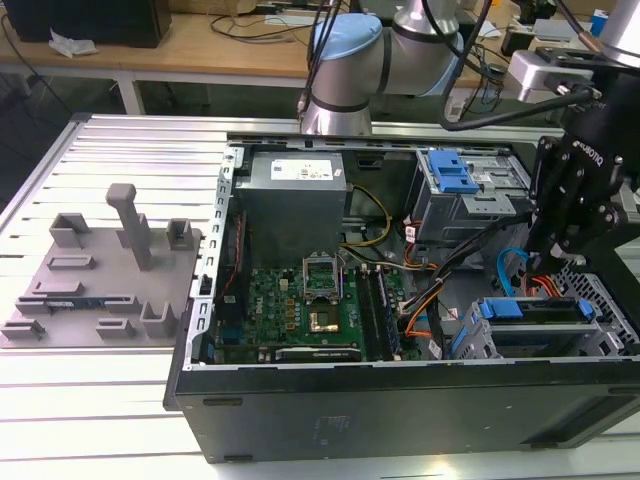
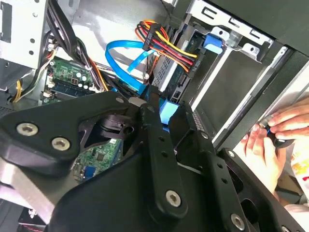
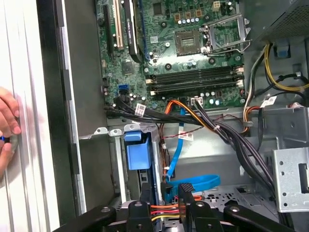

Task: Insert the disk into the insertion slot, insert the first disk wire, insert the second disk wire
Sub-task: 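Insert the second disk wire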

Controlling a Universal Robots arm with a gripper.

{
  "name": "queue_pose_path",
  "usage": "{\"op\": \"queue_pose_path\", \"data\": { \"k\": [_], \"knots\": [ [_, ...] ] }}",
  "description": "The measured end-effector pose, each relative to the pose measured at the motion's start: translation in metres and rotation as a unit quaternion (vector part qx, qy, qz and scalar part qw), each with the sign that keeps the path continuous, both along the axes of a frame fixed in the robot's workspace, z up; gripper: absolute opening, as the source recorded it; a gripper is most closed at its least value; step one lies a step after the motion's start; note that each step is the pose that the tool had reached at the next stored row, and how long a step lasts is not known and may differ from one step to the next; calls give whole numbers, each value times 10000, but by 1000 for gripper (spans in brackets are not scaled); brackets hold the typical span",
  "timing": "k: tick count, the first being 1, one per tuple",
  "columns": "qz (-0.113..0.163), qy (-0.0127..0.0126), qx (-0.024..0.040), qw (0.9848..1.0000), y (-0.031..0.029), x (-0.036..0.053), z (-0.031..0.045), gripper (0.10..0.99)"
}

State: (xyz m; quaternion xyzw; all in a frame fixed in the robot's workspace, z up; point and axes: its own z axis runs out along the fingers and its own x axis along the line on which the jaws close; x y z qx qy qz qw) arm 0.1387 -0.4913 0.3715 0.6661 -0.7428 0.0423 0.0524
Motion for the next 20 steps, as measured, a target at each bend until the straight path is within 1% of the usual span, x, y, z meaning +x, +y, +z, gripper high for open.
{"op": "queue_pose_path", "data": {
  "k": [2, 5, 6, 7, 10, 14, 15, 17, 19, 20],
  "knots": [
    [0, 0, -76, 10000, 10, 0, -10, 361],
    [0, 0, -120, 9999, 17, 0, -15, 361],
    [0, 0, -135, 9999, 20, 0, -18, 345],
    [0, 0, -148, 9999, 24, 0, -23, 208],
    [0, 0, -169, 9999, 36, 0, -39, 208],
    [0, 0, -178, 9998, 79, 0, -70, 208],
    [0, 0, -186, 9998, 96, 0, -78, 208],
    [0, 0, -200, 9998, 111, 0, -81, 208],
    [0, 0, -205, 9998, 115, 0, -85, 161],
    [0, 0, -208, 9998, 117, 0, -86, 161]
  ]
}}
